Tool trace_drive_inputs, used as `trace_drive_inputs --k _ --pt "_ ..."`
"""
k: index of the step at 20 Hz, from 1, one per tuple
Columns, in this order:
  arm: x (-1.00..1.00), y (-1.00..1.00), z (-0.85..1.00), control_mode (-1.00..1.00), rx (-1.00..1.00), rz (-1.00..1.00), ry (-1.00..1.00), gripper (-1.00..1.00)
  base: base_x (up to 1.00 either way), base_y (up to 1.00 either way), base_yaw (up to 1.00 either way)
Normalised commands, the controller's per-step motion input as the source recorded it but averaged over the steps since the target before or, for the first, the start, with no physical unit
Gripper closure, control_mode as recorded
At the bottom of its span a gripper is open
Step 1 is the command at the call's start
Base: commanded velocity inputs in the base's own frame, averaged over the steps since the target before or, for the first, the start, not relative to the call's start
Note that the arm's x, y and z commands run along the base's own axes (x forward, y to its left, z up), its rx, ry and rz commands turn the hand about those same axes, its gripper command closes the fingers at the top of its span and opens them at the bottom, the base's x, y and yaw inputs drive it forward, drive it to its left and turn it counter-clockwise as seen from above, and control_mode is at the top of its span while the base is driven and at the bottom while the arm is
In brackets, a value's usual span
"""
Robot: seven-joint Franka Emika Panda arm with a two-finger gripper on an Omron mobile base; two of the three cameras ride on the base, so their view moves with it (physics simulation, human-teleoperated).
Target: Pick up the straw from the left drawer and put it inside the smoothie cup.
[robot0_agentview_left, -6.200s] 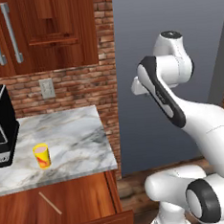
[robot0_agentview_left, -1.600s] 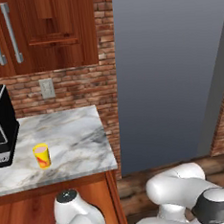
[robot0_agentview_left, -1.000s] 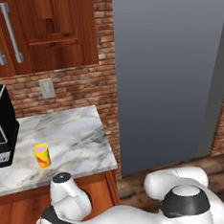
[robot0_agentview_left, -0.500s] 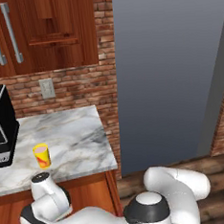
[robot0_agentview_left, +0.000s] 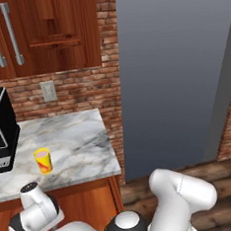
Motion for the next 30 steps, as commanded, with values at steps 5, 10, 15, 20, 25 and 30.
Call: trace_drive_inputs --k 5,10,15,20,25,30 --pt "0.02 0.3 -0.56 -1.0 -0.02 0.03 0.0 -1.0 0.0 0.0 0.0" --pt "0.0 0.04 -0.55 -1.0 0.02 0.0 -0.07 -1.0 0.0 0.0 0.0" --pt "-0.4 0.0 -0.56 -1.0 0.06 0.0 -0.16 1.0 0.0 0.0 0.0" --pt "-0.52 0.0 -0.52 -1.0 0.1 -0.01 -0.12 1.0 0.0 0.0 0.0" --pt "-0.13 0.0 -0.38 -1.0 0.13 -0.02 -0.05 1.0 0.0 0.0 0.0" --pt "0.01 0.04 -0.13 -1.0 0.04 -0.01 0.0 1.0 0.0 0.0 0.0"
